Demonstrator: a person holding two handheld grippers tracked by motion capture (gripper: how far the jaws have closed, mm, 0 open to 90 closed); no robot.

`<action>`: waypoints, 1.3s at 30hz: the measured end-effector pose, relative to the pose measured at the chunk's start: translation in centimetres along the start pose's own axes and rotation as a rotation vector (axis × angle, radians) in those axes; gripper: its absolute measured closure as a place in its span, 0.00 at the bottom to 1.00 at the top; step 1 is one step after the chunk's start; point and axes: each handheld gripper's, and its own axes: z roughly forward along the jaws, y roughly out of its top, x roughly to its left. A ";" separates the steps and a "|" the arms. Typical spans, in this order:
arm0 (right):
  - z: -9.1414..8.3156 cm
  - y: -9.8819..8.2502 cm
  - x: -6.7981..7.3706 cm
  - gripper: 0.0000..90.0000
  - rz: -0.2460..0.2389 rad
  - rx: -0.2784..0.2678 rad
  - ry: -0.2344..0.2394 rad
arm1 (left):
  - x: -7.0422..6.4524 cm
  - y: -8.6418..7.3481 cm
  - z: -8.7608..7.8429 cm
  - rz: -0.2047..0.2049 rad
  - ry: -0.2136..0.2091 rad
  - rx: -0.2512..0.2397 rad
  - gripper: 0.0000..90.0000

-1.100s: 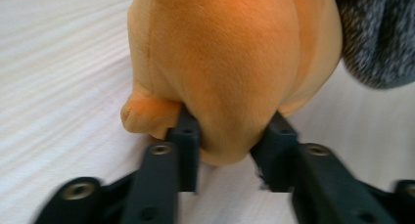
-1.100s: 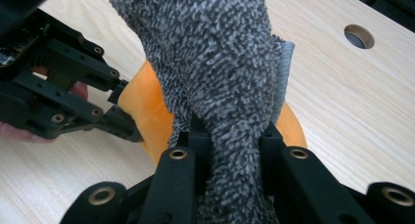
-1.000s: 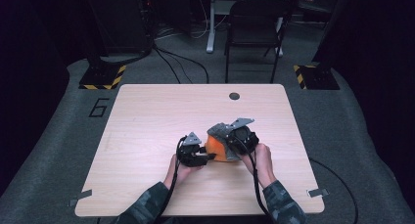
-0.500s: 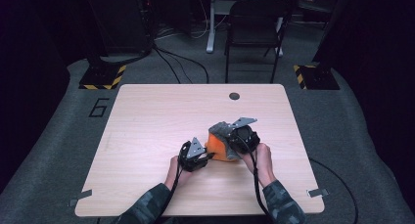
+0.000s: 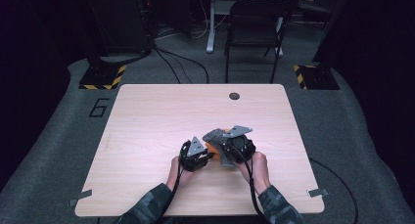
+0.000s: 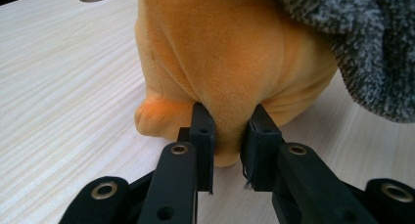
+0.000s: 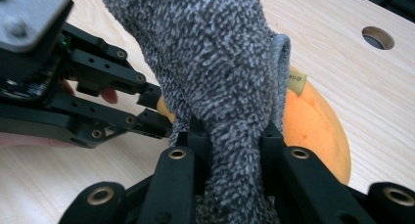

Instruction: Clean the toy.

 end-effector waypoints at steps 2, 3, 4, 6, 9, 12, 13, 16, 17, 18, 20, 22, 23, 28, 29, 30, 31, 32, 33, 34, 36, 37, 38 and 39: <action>0.0 -0.2 0.0 0.84 -0.022 -0.004 -0.022 | 0.0 0.0 0.0 -0.015 -0.006 0.002 0.86; -0.1 -0.3 -0.1 0.84 -0.009 -0.001 -0.028 | 0.0 0.0 0.0 -0.022 -0.008 -0.002 0.86; -0.1 -0.4 -0.2 0.84 -0.020 0.000 -0.034 | 0.0 0.0 0.0 -0.034 -0.017 -0.001 0.86; -0.2 -0.7 -0.6 0.83 -0.025 -0.001 -0.033 | -0.1 0.0 0.0 -0.058 -0.020 -0.008 0.86; -0.4 -1.3 -1.2 0.83 -0.006 -0.005 -0.052 | 0.1 0.0 0.0 -0.057 -0.024 -0.003 0.86; -0.7 -2.3 -2.2 0.83 0.005 -0.004 -0.070 | 0.2 0.1 0.0 -0.092 -0.036 -0.001 0.86; -0.8 -2.7 -2.5 0.83 0.014 0.004 -0.073 | 0.3 0.1 0.0 -0.088 -0.038 0.002 0.86; -0.9 -3.8 -3.6 0.83 0.047 0.026 -0.097 | 0.3 0.1 0.0 -0.100 -0.042 0.001 0.86; -0.9 -4.2 -4.1 0.83 0.058 0.033 -0.099 | 0.3 0.1 0.0 -0.100 -0.043 0.000 0.86; -0.8 -4.5 -4.5 0.83 0.070 0.045 -0.105 | 0.3 0.1 0.0 -0.104 -0.044 0.000 0.86; -0.4 -5.2 -5.3 0.83 0.094 0.068 -0.111 | 0.3 0.2 0.0 -0.105 -0.046 -0.001 0.86; 0.2 -5.8 -6.0 0.83 0.110 0.094 -0.117 | 0.2 0.2 0.1 -0.110 -0.048 -0.005 0.86; 0.6 -6.0 -6.3 0.83 0.121 0.104 -0.123 | 0.2 0.2 0.1 -0.112 -0.049 -0.007 0.86; 2.6 -7.4 -7.6 0.82 0.146 0.192 -0.127 | 0.3 0.2 0.0 -0.109 -0.059 -0.012 0.86; 2.9 -7.7 -7.8 0.82 0.159 0.199 -0.119 | 0.3 0.2 0.0 -0.102 -0.061 -0.011 0.86; 3.0 -7.8 -8.0 0.82 0.172 0.210 -0.110 | 0.3 0.2 0.0 -0.103 -0.062 -0.017 0.86; 3.0 -7.9 -8.2 0.82 0.176 0.206 -0.107 | 0.3 0.2 0.0 -0.108 -0.062 -0.020 0.86; 2.9 -7.9 -8.3 0.82 0.184 0.207 -0.108 | 0.4 0.2 0.0 -0.105 -0.063 -0.020 0.85; 2.7 -7.8 -8.4 0.82 0.189 0.202 -0.105 | 0.4 0.2 0.0 -0.113 -0.064 -0.023 0.85; 2.4 -7.7 -8.5 0.82 0.184 0.187 -0.108 | 0.4 0.2 -0.1 -0.119 -0.065 -0.022 0.85; 1.3 -7.2 -8.5 0.82 0.195 0.151 -0.112 | 0.4 0.2 0.0 -0.124 -0.060 -0.026 0.85; 0.5 -6.7 -8.4 0.82 0.198 0.122 -0.106 | 0.4 0.2 -0.1 -0.124 -0.059 -0.024 0.85; -0.3 -6.2 -8.3 0.82 0.205 0.088 -0.098 | 0.4 0.3 0.0 -0.120 -0.059 -0.020 0.85; -1.1 -5.6 -8.0 0.82 0.199 0.053 -0.079 | 0.3 0.3 -0.1 -0.126 -0.057 -0.018 0.85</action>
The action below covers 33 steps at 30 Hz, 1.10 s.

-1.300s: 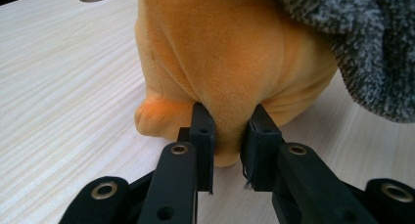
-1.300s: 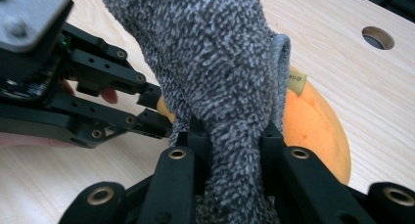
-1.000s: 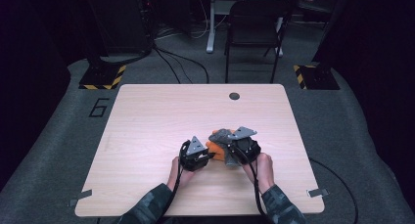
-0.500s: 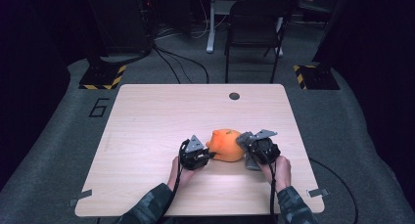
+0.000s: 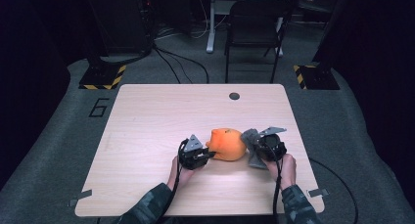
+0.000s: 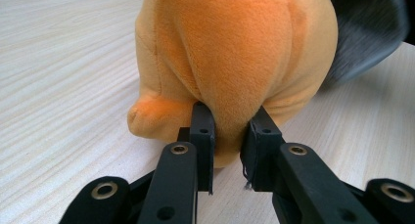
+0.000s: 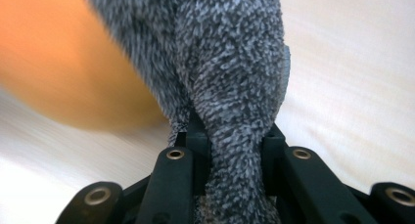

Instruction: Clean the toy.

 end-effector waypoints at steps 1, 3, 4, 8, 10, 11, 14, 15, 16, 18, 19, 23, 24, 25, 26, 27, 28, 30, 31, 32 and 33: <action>-0.8 0.5 0.5 0.82 -0.014 -0.034 0.012 | -0.1 0.1 0.0 -0.001 0.003 -0.001 0.85; -1.9 1.3 2.2 0.82 -0.058 -0.070 0.045 | -0.3 0.2 0.1 -0.007 0.007 0.003 0.85; -2.2 1.6 3.3 0.82 -0.075 -0.080 0.049 | -0.4 0.2 0.1 -0.007 0.009 0.004 0.85; -1.9 2.4 7.3 0.82 -0.196 -0.078 0.090 | -0.4 0.3 0.0 0.017 0.016 0.008 0.85; -1.2 2.6 8.5 0.82 -0.233 -0.061 0.081 | -0.4 0.3 0.0 0.019 0.018 0.014 0.85; -0.8 2.7 8.9 0.82 -0.258 -0.044 0.065 | -0.4 0.3 0.1 0.019 0.019 0.017 0.85; -0.1 2.6 9.2 0.83 -0.274 -0.033 0.036 | -0.3 0.3 0.1 0.004 0.010 0.018 0.85; 0.0 2.5 9.0 0.83 -0.288 -0.046 0.027 | -0.3 0.3 0.2 0.009 0.013 0.015 0.85; -0.1 2.5 8.9 0.83 -0.275 -0.030 0.025 | -0.4 0.3 0.2 0.013 0.012 0.016 0.85; -0.1 2.3 8.4 0.83 -0.277 -0.028 0.028 | -0.5 0.3 0.2 0.015 0.011 0.014 0.85; -0.1 2.2 8.2 0.83 -0.263 -0.021 0.021 | -0.5 0.3 0.2 0.021 0.012 0.015 0.85; -0.1 1.6 6.9 0.83 -0.258 -0.014 -0.002 | -0.4 0.3 0.2 0.016 0.007 0.017 0.85; -0.1 1.4 6.6 0.83 -0.240 0.001 -0.003 | -0.4 0.3 0.2 0.013 0.006 0.017 0.85; -0.1 1.3 6.1 0.83 -0.245 0.010 -0.002 | -0.4 0.3 0.2 0.010 0.005 0.016 0.85; -0.1 1.1 5.8 0.83 -0.224 0.019 -0.013 | -0.4 0.3 0.2 0.012 0.004 0.017 0.85; 0.1 1.0 5.4 0.83 -0.209 0.018 -0.012 | -0.4 0.3 0.2 0.009 0.003 0.017 0.85; 0.2 0.9 5.0 0.83 -0.207 0.031 -0.013 | -0.3 0.3 0.2 0.009 0.002 0.017 0.85; 0.5 0.6 4.3 0.83 -0.177 0.049 -0.020 | -0.3 0.3 0.2 0.010 -0.001 0.019 0.85; 0.7 0.5 4.0 0.83 -0.172 0.056 -0.020 | -0.3 0.3 0.2 0.013 -0.002 0.018 0.85; 0.8 0.4 3.7 0.83 -0.159 0.068 -0.020 | -0.3 0.3 0.2 -0.002 -0.001 0.016 0.85; 1.0 0.3 3.3 0.83 -0.155 0.070 -0.026 | -0.2 0.3 0.2 0.004 -0.004 0.015 0.85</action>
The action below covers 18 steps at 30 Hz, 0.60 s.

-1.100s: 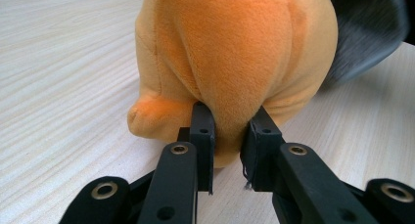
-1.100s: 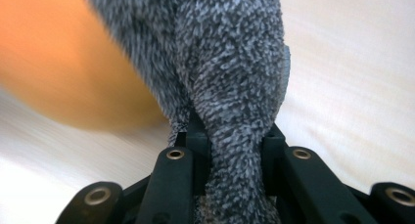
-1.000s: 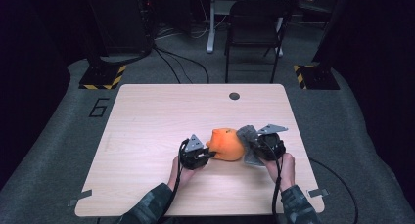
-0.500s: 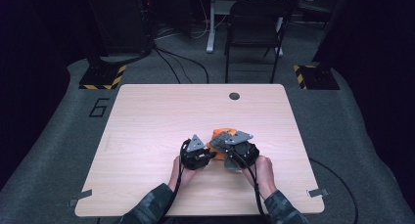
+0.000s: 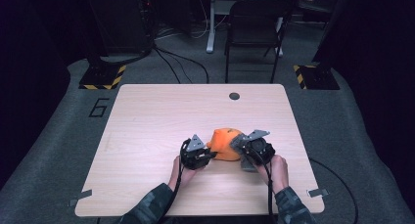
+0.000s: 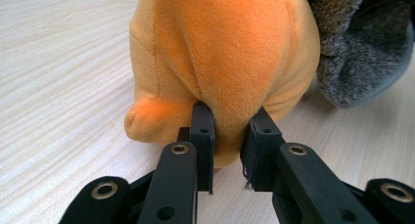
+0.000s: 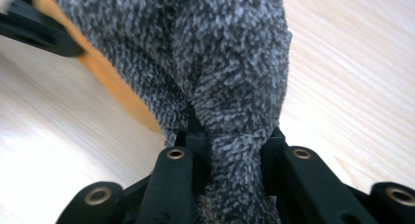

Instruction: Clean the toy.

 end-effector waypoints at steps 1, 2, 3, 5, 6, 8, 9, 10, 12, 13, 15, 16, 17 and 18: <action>0.2 -0.1 -0.3 0.83 0.007 0.015 -0.007 | 0.1 0.0 0.0 0.002 -0.001 -0.004 0.85; 0.5 -0.3 -0.7 0.83 0.015 0.025 -0.012 | 0.1 0.0 0.0 0.000 -0.003 -0.003 0.85; 0.9 -0.5 -1.0 0.83 0.024 0.036 -0.016 | 0.2 0.0 0.0 -0.003 -0.008 -0.001 0.85; 1.7 -0.9 -1.8 0.83 0.046 0.063 -0.021 | 0.2 0.0 0.0 -0.004 -0.008 -0.004 0.85; 2.1 -1.1 -2.1 0.82 0.053 0.078 -0.022 | 0.2 0.0 0.0 -0.007 -0.012 -0.005 0.85; 2.9 -1.6 -2.6 0.82 0.076 0.106 -0.031 | 0.4 0.0 0.0 -0.007 -0.016 -0.004 0.85; 3.4 -1.8 -2.9 0.82 0.091 0.128 -0.028 | 0.4 0.0 0.0 -0.009 -0.017 -0.006 0.85; 3.8 -2.0 -3.1 0.82 0.099 0.149 -0.028 | 0.4 0.0 0.0 -0.015 -0.018 -0.005 0.85; 4.3 -2.4 -3.5 0.82 0.124 0.172 -0.022 | 0.3 0.0 -0.1 -0.019 -0.018 -0.007 0.85; 4.1 -2.4 -3.8 0.82 0.127 0.169 -0.014 | 0.3 0.0 -0.1 -0.021 -0.014 -0.009 0.85; 3.1 -2.0 -3.8 0.82 0.126 0.132 -0.020 | 0.4 0.0 -0.1 -0.023 -0.008 -0.012 0.85; 2.3 -1.7 -3.8 0.82 0.124 0.106 -0.008 | 0.4 0.1 -0.1 -0.028 -0.003 -0.013 0.85; 1.4 -1.3 -3.7 0.82 0.121 0.071 -0.011 | 0.4 0.1 -0.1 -0.028 -0.005 -0.011 0.85; 0.5 -0.9 -3.4 0.82 0.121 0.039 -0.004 | 0.4 0.1 -0.1 -0.029 -0.007 -0.011 0.85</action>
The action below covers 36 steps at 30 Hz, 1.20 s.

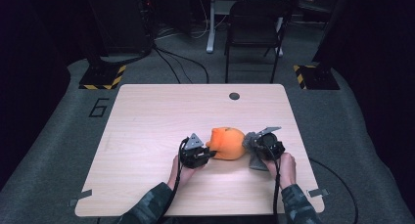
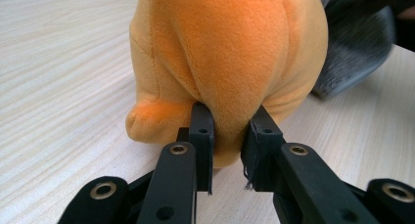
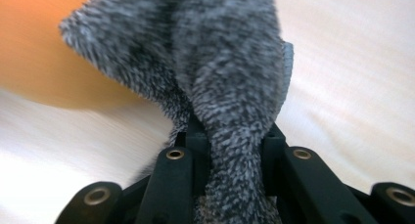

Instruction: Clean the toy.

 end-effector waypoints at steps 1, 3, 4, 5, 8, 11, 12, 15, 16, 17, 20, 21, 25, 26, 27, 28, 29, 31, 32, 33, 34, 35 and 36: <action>-1.0 0.3 0.5 0.82 -0.003 -0.031 0.021 | 0.0 0.0 0.0 0.003 -0.001 0.006 0.85; -2.5 0.9 1.9 0.82 -0.051 -0.093 0.040 | -0.3 0.1 0.1 0.003 0.003 0.002 0.85; -3.0 1.2 2.8 0.82 -0.082 -0.109 0.055 | -0.3 0.1 0.1 0.002 0.005 0.001 0.85; -3.3 1.4 3.9 0.82 -0.100 -0.115 0.071 | -0.3 0.2 0.0 0.016 0.001 0.010 0.85; -2.9 1.7 6.7 0.82 -0.201 -0.106 0.102 | -0.3 0.1 0.1 0.005 0.009 0.003 0.85; -2.0 1.8 8.4 0.82 -0.254 -0.091 0.100 | -0.1 0.1 0.1 0.002 0.009 0.012 0.85; -1.8 1.8 8.6 0.82 -0.250 -0.087 0.105 | 0.0 0.1 0.1 0.003 0.005 0.014 0.85; -1.5 1.8 8.6 0.82 -0.262 -0.074 0.076 | -0.1 0.0 0.2 -0.001 0.007 0.008 0.85; -1.4 1.7 8.5 0.82 -0.265 -0.071 0.072 | -0.1 0.0 0.2 -0.004 0.008 0.004 0.85; -1.4 1.6 8.5 0.83 -0.247 -0.054 0.057 | -0.1 0.0 0.3 -0.003 0.001 0.007 0.85; -1.2 1.4 7.7 0.83 -0.251 -0.017 0.035 | -0.1 0.0 0.3 -0.005 0.002 0.008 0.85; -1.0 1.3 7.4 0.83 -0.247 -0.009 0.027 | 0.0 0.0 0.3 -0.004 -0.002 0.011 0.85; -0.4 0.9 6.2 0.83 -0.233 0.046 0.007 | 0.1 -0.1 0.4 -0.026 -0.010 0.013 0.85; -0.1 0.8 5.8 0.83 -0.228 0.054 0.007 | 0.2 -0.1 0.4 -0.023 -0.012 0.013 0.85; 0.1 0.7 5.5 0.83 -0.218 0.058 0.005 | 0.2 -0.1 0.4 -0.025 -0.013 0.011 0.85; 0.4 0.6 5.2 0.83 -0.195 0.075 0.006 | 0.2 -0.1 0.4 -0.029 -0.017 0.013 0.85; 0.7 0.5 4.7 0.83 -0.187 0.076 0.010 | 0.2 -0.1 0.4 -0.031 -0.015 0.011 0.85; 1.4 0.2 3.7 0.83 -0.166 0.103 -0.003 | 0.4 -0.1 0.4 -0.029 -0.018 0.012 0.85; 1.8 0.1 3.4 0.83 -0.135 0.119 -0.006 | 0.4 -0.1 0.4 -0.039 -0.022 0.008 0.85; 2.2 -0.1 2.9 0.83 -0.132 0.132 -0.018 | 0.5 -0.1 0.4 -0.046 -0.023 0.010 0.85; 2.6 -0.2 2.4 0.83 -0.119 0.145 -0.022 | 0.6 -0.1 0.4 -0.049 -0.026 0.007 0.85; 3.0 -0.4 1.9 0.83 -0.107 0.152 -0.023 | 0.7 -0.1 0.3 -0.050 -0.030 0.008 0.85; 3.3 -0.6 1.5 0.82 -0.089 0.162 -0.020 | 0.8 -0.1 0.3 -0.048 -0.030 0.007 0.85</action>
